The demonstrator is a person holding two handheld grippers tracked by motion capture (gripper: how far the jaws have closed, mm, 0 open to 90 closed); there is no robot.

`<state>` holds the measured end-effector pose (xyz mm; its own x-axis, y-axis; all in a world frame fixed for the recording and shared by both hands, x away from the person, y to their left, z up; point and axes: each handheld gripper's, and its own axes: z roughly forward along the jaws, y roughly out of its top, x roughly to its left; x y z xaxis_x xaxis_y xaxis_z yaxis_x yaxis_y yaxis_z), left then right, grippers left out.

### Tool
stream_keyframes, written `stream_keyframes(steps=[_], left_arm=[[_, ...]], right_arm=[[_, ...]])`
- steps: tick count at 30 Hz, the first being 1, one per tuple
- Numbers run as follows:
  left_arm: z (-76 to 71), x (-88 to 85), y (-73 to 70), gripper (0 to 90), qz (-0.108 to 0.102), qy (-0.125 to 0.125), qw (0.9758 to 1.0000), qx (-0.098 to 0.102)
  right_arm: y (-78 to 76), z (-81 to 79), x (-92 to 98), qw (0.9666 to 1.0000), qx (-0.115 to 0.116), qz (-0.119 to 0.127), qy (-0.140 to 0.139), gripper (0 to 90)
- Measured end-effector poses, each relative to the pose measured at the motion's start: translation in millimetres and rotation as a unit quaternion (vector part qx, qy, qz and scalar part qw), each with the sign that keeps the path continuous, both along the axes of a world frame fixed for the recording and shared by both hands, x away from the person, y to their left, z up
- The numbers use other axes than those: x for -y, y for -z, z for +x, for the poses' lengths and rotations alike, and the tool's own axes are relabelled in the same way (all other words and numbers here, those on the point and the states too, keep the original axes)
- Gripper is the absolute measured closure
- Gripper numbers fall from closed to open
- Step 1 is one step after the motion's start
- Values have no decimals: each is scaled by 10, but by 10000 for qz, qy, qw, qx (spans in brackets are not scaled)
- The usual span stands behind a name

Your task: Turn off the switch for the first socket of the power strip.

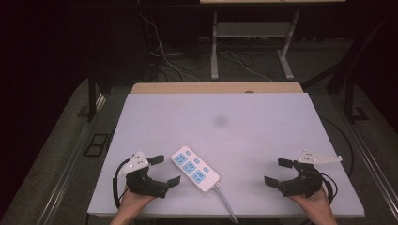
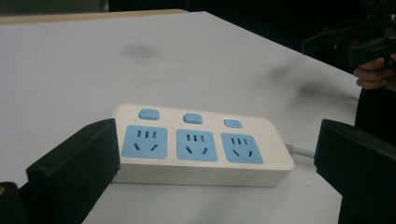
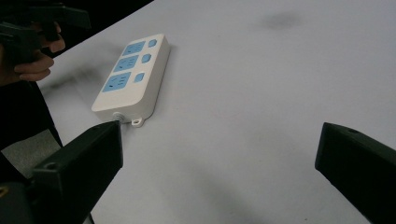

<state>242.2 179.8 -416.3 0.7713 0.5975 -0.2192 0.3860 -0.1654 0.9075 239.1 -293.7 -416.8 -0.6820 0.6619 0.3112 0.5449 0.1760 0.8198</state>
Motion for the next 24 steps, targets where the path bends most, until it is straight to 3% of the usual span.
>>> stream_keyframes(steps=[24], left_arm=[[-19, 9, -20, 0, 34, 42, 10000, -8]], right_arm=[[7, -14, -12, 9999, -48, -66, -79, 7]])
